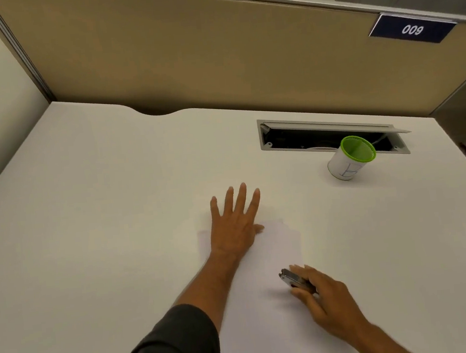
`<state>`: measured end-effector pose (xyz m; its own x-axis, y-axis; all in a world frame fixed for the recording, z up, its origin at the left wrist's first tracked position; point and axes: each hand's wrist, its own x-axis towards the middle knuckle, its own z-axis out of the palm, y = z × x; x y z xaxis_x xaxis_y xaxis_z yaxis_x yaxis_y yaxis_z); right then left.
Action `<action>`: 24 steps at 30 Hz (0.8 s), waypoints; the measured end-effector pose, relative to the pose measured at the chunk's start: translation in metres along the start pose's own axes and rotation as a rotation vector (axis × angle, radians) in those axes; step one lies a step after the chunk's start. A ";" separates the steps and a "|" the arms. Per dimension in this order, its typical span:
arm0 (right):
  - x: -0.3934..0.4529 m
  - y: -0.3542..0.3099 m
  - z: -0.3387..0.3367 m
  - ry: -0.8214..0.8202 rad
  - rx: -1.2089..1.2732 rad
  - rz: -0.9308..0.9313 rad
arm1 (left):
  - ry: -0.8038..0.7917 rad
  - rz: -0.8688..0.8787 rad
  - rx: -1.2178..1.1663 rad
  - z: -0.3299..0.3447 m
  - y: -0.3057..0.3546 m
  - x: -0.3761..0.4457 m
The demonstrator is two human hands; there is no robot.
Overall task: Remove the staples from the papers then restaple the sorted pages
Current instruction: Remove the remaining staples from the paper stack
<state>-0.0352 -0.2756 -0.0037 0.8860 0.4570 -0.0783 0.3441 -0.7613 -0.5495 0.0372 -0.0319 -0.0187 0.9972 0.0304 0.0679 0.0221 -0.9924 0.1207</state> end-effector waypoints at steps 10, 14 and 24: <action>-0.002 0.010 0.016 0.072 -0.299 -0.286 | -0.218 0.007 -0.063 0.019 0.032 -0.063; -0.008 0.004 0.016 0.119 0.020 -0.070 | -0.195 0.074 -0.129 0.026 0.019 -0.073; 0.017 0.010 -0.012 0.039 0.308 0.113 | -0.134 0.280 -0.870 0.010 0.019 -0.071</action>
<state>-0.0125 -0.2811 -0.0007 0.9265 0.3552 -0.1246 0.1379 -0.6284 -0.7655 -0.0323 -0.0544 -0.0316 0.9593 -0.2647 0.0979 -0.2278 -0.5213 0.8224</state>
